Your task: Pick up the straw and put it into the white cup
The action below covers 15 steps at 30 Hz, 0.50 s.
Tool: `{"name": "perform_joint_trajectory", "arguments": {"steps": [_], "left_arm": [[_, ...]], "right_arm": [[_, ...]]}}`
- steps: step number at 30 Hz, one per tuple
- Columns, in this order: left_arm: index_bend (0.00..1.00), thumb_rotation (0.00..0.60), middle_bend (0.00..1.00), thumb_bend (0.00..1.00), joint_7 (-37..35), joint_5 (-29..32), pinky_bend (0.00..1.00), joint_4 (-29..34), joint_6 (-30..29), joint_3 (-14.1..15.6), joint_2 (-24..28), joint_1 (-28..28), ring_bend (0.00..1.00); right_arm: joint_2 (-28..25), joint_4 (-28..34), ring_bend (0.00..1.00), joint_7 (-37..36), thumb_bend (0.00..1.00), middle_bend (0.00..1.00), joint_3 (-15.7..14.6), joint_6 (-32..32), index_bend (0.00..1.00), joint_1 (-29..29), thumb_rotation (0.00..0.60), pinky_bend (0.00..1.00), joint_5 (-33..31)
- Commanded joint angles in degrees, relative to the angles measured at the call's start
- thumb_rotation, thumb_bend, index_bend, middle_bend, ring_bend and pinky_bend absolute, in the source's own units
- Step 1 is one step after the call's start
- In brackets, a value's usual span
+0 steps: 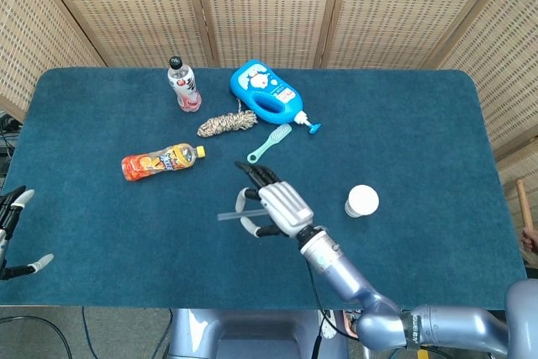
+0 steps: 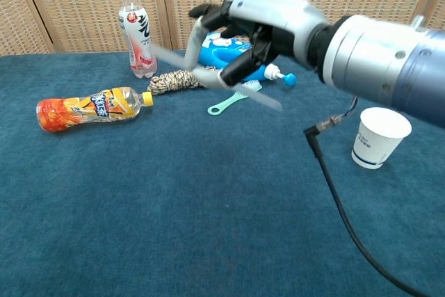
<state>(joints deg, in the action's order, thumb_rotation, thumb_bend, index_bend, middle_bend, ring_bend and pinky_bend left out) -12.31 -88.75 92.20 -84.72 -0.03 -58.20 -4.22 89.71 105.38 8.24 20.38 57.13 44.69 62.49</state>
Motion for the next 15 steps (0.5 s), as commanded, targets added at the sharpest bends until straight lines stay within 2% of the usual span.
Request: {"name": "perform_joint_trajectory", "arguments": {"steps": [1, 8, 15], "left_arm": [[0.0, 0.6, 0.0, 0.1, 0.0, 0.1, 0.0, 0.0, 0.0, 0.0, 0.0, 0.0, 0.0], [0.0, 0.6, 0.0, 0.1, 0.2, 0.0, 0.0, 0.2, 0.2, 0.0, 0.0, -0.1, 0.0], [0.0, 0.6, 0.0, 0.1, 0.1, 0.0, 0.0, 0.3, 0.2, 0.1, 0.1, 0.0, 0.0]], "right_arm": [[-2.0, 1.2, 0.0, -4.2, 0.48, 0.0, 2.3, 1.4, 0.68, -1.7, 0.6, 0.0, -3.3], [-5.8, 1.1, 0.0, -16.1, 0.48, 0.0, 5.6, -0.1, 0.68, -5.6, 0.6, 0.0, -8.4], [-9.2, -3.1, 0.0, -27.8, 0.48, 0.0, 4.8, -3.7, 0.68, -10.1, 0.6, 0.0, -6.3]]}}
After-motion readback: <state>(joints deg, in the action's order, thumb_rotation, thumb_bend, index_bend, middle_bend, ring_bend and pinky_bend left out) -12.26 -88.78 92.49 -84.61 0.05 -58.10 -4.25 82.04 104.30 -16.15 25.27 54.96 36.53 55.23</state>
